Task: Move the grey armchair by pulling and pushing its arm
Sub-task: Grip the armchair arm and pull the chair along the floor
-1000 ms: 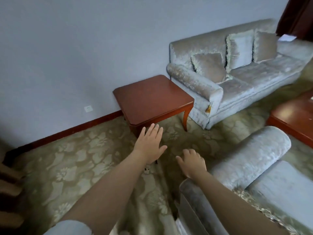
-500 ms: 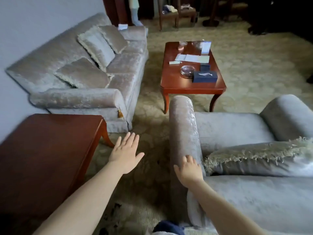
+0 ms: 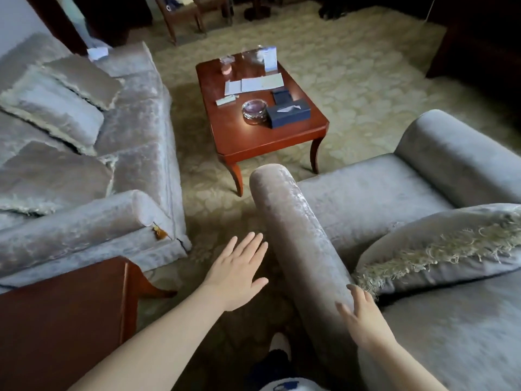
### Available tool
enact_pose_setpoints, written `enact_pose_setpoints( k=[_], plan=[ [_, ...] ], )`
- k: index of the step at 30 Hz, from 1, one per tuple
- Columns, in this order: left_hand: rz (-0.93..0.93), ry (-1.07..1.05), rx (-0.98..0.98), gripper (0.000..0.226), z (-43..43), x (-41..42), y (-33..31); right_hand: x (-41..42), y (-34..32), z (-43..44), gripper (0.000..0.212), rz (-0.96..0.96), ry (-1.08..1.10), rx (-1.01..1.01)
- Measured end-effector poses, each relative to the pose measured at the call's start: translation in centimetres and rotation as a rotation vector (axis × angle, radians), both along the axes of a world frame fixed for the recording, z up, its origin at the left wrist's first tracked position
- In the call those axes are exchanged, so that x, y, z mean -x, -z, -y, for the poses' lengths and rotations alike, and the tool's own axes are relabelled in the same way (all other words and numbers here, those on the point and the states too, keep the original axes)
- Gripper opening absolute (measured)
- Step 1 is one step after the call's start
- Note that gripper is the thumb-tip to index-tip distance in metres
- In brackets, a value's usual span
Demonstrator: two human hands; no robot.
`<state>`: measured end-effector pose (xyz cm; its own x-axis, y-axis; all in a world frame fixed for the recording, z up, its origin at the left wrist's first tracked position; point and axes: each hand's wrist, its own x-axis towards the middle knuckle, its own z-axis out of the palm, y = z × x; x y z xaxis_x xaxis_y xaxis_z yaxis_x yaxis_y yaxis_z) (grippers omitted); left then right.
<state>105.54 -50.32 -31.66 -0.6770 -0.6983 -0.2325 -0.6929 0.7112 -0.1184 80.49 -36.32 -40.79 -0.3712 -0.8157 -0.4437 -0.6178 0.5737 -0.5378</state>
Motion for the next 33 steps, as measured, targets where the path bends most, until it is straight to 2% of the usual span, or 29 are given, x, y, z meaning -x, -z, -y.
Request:
enact_pose_setpoints(
  k=[4, 8, 12, 20, 27, 33],
  plan=[
    [0.081, -0.053, 0.013, 0.07, 8.4, -1.2, -0.4, 0.0, 0.6, 1.6, 0.057, 0.015, 0.093, -0.119],
    [0.07, -0.082, -0.025, 0.071, 14.8, 1.4, 0.4, -0.5, 0.7, 5.4, 0.058, -0.021, 0.126, -0.152],
    [0.059, 0.077, -0.107, 0.072, 17.6, 6.0, 2.6, -0.5, 1.2, 8.9, 0.057, -0.05, 0.184, -0.192],
    [0.111, 0.462, -0.192, 0.073, 25.2, 12.2, 6.5, -1.5, 4.0, 12.3, 0.061, -0.076, 0.461, -0.304],
    [0.288, 0.626, -0.248, 0.073, 36.3, 14.8, 10.0, -4.8, 6.7, 16.8, 0.056, -0.137, 0.69, -0.484],
    [0.383, 0.71, -0.315, 0.074, 35.7, 19.9, 16.8, -2.0, 10.9, 20.3, 0.065, -0.047, 0.803, -0.532]
  ],
)
